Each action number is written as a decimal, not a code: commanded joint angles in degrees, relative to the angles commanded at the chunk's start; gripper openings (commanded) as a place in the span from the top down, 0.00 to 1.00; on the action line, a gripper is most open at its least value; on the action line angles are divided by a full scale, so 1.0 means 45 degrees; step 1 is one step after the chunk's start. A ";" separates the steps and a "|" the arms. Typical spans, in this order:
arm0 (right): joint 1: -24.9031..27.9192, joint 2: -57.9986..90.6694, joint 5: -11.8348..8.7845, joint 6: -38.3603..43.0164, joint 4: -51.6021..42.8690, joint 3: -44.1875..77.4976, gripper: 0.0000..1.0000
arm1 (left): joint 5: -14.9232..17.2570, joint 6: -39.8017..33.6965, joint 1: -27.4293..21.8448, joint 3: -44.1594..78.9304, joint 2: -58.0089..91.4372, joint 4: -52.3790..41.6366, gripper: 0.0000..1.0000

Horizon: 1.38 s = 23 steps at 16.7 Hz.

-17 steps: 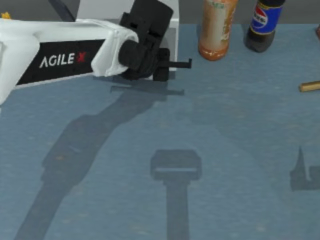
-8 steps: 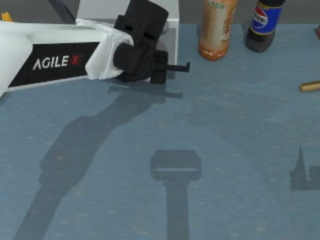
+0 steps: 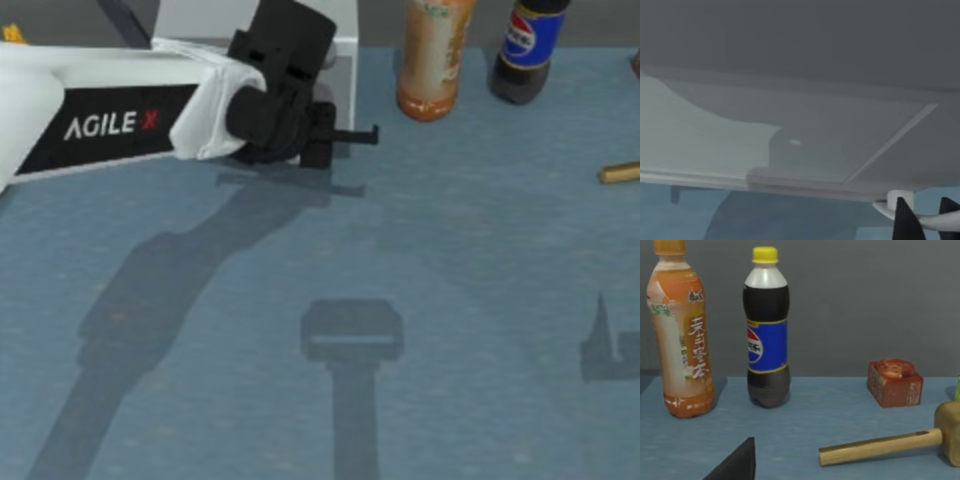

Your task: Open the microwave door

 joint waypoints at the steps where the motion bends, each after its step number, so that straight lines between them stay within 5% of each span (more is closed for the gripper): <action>1: 0.0000 0.0000 0.0000 0.0000 0.0000 0.0000 0.00 | 0.0000 0.0000 0.0000 0.0000 0.0000 0.0000 1.00; 23: 0.0000 0.0000 0.0000 0.0000 0.0000 0.0000 0.00 | 0.0378 0.0429 0.0078 -0.0448 -0.0333 0.0286 1.00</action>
